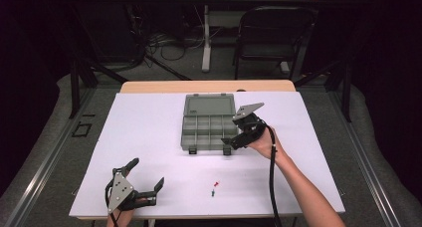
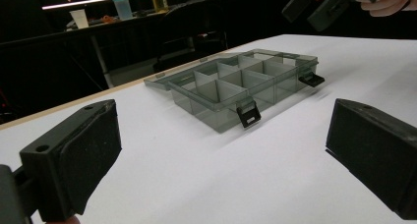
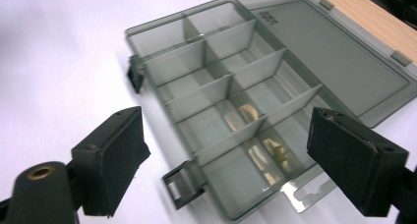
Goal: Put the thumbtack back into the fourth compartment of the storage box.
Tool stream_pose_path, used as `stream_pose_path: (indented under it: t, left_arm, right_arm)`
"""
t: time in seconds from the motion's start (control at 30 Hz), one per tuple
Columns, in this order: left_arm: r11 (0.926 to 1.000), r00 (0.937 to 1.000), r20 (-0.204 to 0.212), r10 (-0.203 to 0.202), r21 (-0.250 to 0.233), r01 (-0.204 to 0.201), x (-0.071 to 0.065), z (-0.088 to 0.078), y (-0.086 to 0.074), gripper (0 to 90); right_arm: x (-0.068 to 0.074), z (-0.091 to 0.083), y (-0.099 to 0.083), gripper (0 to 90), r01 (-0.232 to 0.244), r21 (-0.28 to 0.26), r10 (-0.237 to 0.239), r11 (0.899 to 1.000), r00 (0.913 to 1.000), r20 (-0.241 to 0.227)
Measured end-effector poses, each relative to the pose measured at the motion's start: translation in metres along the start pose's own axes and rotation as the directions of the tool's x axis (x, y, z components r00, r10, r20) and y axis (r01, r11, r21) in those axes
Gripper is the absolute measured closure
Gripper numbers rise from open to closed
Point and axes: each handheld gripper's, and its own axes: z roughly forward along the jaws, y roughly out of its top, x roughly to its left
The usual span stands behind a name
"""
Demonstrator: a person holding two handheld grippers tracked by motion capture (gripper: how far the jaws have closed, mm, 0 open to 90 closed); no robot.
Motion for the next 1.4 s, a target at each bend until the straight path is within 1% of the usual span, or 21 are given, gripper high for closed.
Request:
stream_pose_path:
  t: [0.03, 0.07, 0.1, 0.17, 0.27, 0.3, 0.37, 0.4, 0.47, 0.6, 0.63, 1.0, 1.03, 1.2, 1.23, 1.4]
  left_arm:
    - [1.0, 1.0, 0.001, -0.001, -0.001, 0.001, 0.0, 0.0, 0.0, 0.0]
    - [1.0, 1.0, 0.001, -0.001, 0.0, 0.001, 0.0, 0.0, 0.0, 0.0]
    - [1.0, 1.0, 0.001, -0.001, 0.0, 0.001, 0.0, 0.0, 0.0, 0.0]
    - [1.0, 1.0, 0.0, 0.0, -0.001, 0.0, 0.0, 0.0, 0.0, 0.0]
    - [1.0, 1.0, 0.001, 0.002, -0.002, -0.002, 0.0, -0.001, 0.0, 0.0]
    - [1.0, 1.0, 0.001, 0.002, -0.002, -0.002, 0.0, -0.001, 0.0, 0.0]
    - [1.0, 1.0, 0.002, 0.004, -0.002, -0.004, 0.0, -0.001, 0.0, 0.0]
    - [1.0, 1.0, 0.001, 0.003, -0.003, -0.003, 0.0, -0.001, 0.0, 0.0]
    - [1.0, 1.0, 0.0, -0.001, -0.003, 0.001, 0.0, -0.001, 0.0, 0.0]
    - [1.0, 1.0, 0.001, 0.002, -0.002, -0.002, 0.0, -0.001, 0.0, 0.0]
    - [1.0, 1.0, 0.0, 0.002, -0.002, -0.002, 0.0, -0.001, 0.0, 0.0]
    - [1.0, 1.0, -0.001, 0.001, -0.003, -0.001, 0.0, -0.001, 0.0, 0.0]
    - [1.0, 1.0, -0.001, 0.001, -0.002, -0.001, 0.0, -0.001, 0.0, 0.0]
    - [1.0, 1.0, 0.0, 0.003, -0.003, -0.003, 0.0, -0.001, 0.0, 0.0]
    - [1.0, 1.0, 0.001, 0.003, -0.004, -0.003, 0.0, -0.001, 0.0, 0.0]
    - [1.0, 1.0, 0.001, 0.001, -0.004, -0.001, 0.0, -0.001, 0.0, 0.0]
  right_arm:
    - [0.007, -0.003, -0.002, 9.2, 0.019, -0.003, -0.019, 1.0, 0.9997, -0.013]
    - [0.011, -0.004, -0.002, 8.1, 0.027, -0.001, -0.027, 1.0, 0.9995, -0.014]
    - [0.011, -0.004, -0.002, 8.1, 0.027, -0.001, -0.027, 1.0, 0.9995, -0.014]
    - [0.02, -0.006, -0.005, 5.7, 0.041, -0.006, -0.041, 0.999, 0.9988, -0.027]
    - [0.029, -0.007, -0.009, 3.8, 0.054, -0.004, -0.054, 0.999, 0.998, -0.033]
    - [0.029, -0.007, -0.009, 3.8, 0.054, -0.004, -0.054, 0.999, 0.998, -0.033]
    - [0.036, -0.007, -0.014, 2.2, 0.064, -0.001, -0.064, 0.998, 0.9971, -0.04]
    - [0.036, -0.007, -0.014, 2.2, 0.064, -0.001, -0.064, 0.998, 0.9971, -0.04]
    - [0.041, -0.005, -0.017, 0.3, 0.069, 0.002, -0.069, 0.998, 0.9964, -0.049]
    - [0.048, -0.004, -0.022, 0.0, 0.078, 0.006, -0.078, 0.997, 0.9952, -0.059]
    - [0.051, -0.003, -0.025, 0.0, 0.086, 0.006, -0.086, 0.996, 0.9941, -0.066]
    - [0.064, 0.0, -0.033, 0.0, 0.095, -0.002, -0.094, 0.996, 0.9913, -0.092]
    - [0.067, 0.0, -0.034, 0.0, 0.101, -0.002, -0.101, 0.995, 0.9898, -0.101]
    - [0.072, 0.002, -0.036, 0.0, 0.109, 0.003, -0.108, 0.994, 0.9874, -0.116]
    - [0.074, 0.004, -0.036, 0.0, 0.119, 0.006, -0.117, 0.993, 0.9852, -0.125]
    - [0.079, 0.009, -0.037, 0.0, 0.132, 0.017, -0.128, 0.991, 0.9817, -0.141]
